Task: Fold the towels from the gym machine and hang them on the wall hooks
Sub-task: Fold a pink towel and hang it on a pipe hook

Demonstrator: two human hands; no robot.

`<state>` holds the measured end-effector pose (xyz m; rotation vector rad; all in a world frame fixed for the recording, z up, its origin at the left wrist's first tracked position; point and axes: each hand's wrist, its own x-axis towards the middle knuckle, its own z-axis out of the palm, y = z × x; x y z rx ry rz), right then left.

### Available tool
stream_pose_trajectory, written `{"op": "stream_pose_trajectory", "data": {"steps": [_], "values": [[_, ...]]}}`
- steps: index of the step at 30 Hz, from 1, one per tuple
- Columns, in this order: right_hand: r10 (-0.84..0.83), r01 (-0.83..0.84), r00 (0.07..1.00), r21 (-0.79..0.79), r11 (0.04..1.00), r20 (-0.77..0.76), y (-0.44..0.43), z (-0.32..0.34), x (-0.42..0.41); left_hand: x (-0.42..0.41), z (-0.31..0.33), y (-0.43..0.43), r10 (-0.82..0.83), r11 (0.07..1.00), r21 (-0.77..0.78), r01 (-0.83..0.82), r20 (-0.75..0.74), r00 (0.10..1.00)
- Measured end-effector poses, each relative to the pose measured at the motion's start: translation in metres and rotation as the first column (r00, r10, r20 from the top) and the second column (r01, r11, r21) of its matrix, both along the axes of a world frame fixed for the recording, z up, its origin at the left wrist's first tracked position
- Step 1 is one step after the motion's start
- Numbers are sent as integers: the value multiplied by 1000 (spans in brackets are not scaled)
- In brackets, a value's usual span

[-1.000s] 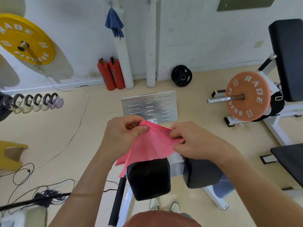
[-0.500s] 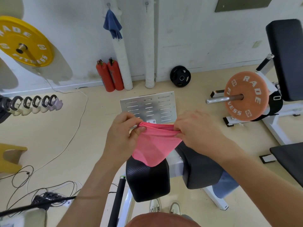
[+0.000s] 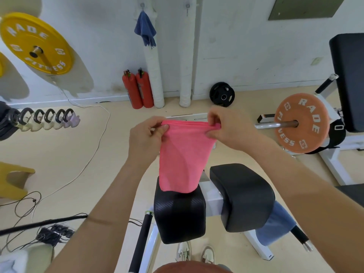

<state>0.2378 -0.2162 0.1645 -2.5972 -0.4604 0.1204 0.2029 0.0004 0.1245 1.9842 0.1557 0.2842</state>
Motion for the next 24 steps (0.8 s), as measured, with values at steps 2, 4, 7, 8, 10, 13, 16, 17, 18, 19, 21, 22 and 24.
{"op": "stream_pose_trajectory", "data": {"steps": [2, 4, 7, 8, 10, 13, 16, 17, 18, 19, 21, 22, 24], "values": [[-1, -5, 999, 127, 992, 47, 5, 9, 2, 0, 11, 5, 4, 998, -58, 1, 86, 996], [27, -43, 994, 161, 986, 102, 8, 14, -2, -11, 16, 12, -16, 995, -95, 32, 155, 988], [83, -98, 979, 69, 993, 186, 10, -2, -22, -37, -1, 23, -46, 987, -147, 64, 124, 991], [98, -111, 980, 65, 992, 174, 11, -17, -32, -47, -15, 25, -37, 989, -142, 46, 64, 997], [128, -132, 990, 61, 989, 57, 15, -57, -57, -68, -49, 23, 27, 994, -104, -41, -136, 990], [145, -148, 981, -16, 989, -127, 22, -129, -99, -102, -106, 17, 75, 995, -29, -97, -437, 896], [151, -170, 953, -54, 984, -261, 24, -183, -134, -134, -153, 18, 33, 992, -72, -101, -632, 774], [142, -171, 945, -73, 983, -295, 23, -195, -141, -141, -161, 18, 18, 989, -95, -111, -673, 739], [122, -161, 938, -96, 982, -323, 22, -205, -146, -147, -167, 17, 6, 985, -121, -127, -700, 714], [90, -137, 934, -113, 984, -345, 22, -213, -150, -151, -173, 15, -8, 977, -154, -145, -713, 701], [16, -65, 930, -120, 991, -366, 20, -224, -155, -154, -179, 11, -32, 950, -234, -208, -733, 679], [-17, -28, 924, -112, 993, -381, 20, -227, -156, -155, -181, 10, -49, 928, -279, -248, -751, 659], [-69, 27, 901, -104, 994, -428, 19, -231, -155, -156, -186, 9, -125, 880, -373, -294, -779, 614]]}}
